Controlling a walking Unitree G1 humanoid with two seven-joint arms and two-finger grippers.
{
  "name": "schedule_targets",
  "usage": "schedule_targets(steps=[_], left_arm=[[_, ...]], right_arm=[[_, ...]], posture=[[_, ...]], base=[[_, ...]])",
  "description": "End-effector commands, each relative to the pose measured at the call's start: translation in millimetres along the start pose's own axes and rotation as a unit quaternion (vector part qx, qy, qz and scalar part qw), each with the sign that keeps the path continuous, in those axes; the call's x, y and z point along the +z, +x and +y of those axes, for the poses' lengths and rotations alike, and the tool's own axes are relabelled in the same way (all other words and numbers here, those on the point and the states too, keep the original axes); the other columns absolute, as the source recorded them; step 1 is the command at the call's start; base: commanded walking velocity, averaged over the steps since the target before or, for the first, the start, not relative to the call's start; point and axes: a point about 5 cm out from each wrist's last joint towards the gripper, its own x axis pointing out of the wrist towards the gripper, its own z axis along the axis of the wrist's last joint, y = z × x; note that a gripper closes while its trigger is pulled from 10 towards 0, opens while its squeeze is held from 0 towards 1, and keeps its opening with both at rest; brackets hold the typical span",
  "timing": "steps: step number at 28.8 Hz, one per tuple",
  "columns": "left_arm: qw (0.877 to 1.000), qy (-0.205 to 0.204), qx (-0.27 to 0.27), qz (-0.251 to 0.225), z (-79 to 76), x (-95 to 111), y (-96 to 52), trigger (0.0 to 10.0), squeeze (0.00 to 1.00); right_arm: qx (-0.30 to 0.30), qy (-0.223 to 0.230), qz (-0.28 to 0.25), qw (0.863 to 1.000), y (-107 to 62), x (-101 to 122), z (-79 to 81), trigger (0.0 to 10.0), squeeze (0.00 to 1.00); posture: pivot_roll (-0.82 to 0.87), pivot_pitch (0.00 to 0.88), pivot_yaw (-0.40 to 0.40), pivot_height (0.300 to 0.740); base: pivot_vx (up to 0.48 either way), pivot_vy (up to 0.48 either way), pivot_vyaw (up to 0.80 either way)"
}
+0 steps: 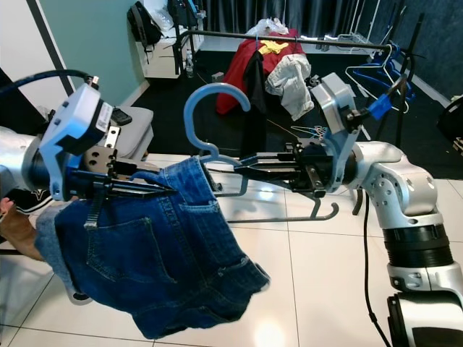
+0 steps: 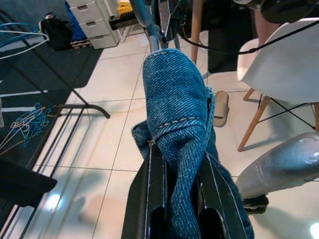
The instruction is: Hang hanger
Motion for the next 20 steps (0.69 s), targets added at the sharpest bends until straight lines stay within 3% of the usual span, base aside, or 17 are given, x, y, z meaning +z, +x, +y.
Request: schedule_targets(steps=[1,4,6,7,8,11,13,20], left_arm=[[0.999,-0.008,-0.043,-0.007,-7.2,-4.6,11.9,0.0,0.0],[1.0,0.006,-0.016,-0.005,-1.0,-2.6,8.2,0.0,0.0],[0.998,0.039,0.052,-0.003,13.8,0.3,-7.1,0.0,0.0],[0.998,0.039,0.052,-0.003,13.8,0.3,-7.1,0.0,0.0],[0.996,0.049,0.074,-0.004,17.9,1.5,-13.5,0.0,0.0],[0.996,0.049,0.074,-0.004,17.9,1.5,-13.5,0.0,0.0],[0.993,0.06,0.099,-0.025,19.5,5.1,-25.8,0.0,0.0],[0.994,0.056,0.082,-0.04,14.7,4.8,-23.7,0.0,0.0]], right_arm=[[-0.034,-0.028,-0.044,0.998,-4.5,19.6,-4.5,0.0,0.0],[-0.069,-0.021,-0.046,0.996,-16.4,16.5,-7.5,0.0,0.0],[-0.173,-0.027,-0.04,0.984,-58.0,13.6,-14.8,0.0,0.0],[-0.173,-0.027,-0.04,0.984,-58.0,13.6,-14.8,0.0,0.0],[-0.209,-0.028,-0.042,0.977,-74.0,14.4,-15.7,0.0,0.0],[-0.209,-0.028,-0.042,0.977,-74.0,14.4,-15.7,0.0,0.0],[-0.26,-0.016,-0.044,0.965,-102.4,10.4,-4.8,0.0,0.0],[-0.265,-0.006,-0.046,0.963,-107.2,6.2,2.3,0.0,0.0]], posture=[[-0.1,0.0,-0.013,0.74],[-0.1,0.0,-0.015,0.74],[-0.1,0.0,-0.008,0.74],[-0.1,0.0,-0.008,0.74],[-0.1,0.0,-0.007,0.74],[-0.1,0.0,-0.007,0.74],[-0.13,0.0,0.0,0.74],[-0.13,0.0,0.006,0.74]], base=[[0.0,0.0,0.0],[0.0,0.0,0.0],[0.0,0.0,0.0],[0.0,0.0,0.0],[0.0,0.0,0.0],[0.0,0.0,0.0],[0.0,0.0,0.0],[0.0,0.0,0.0]])
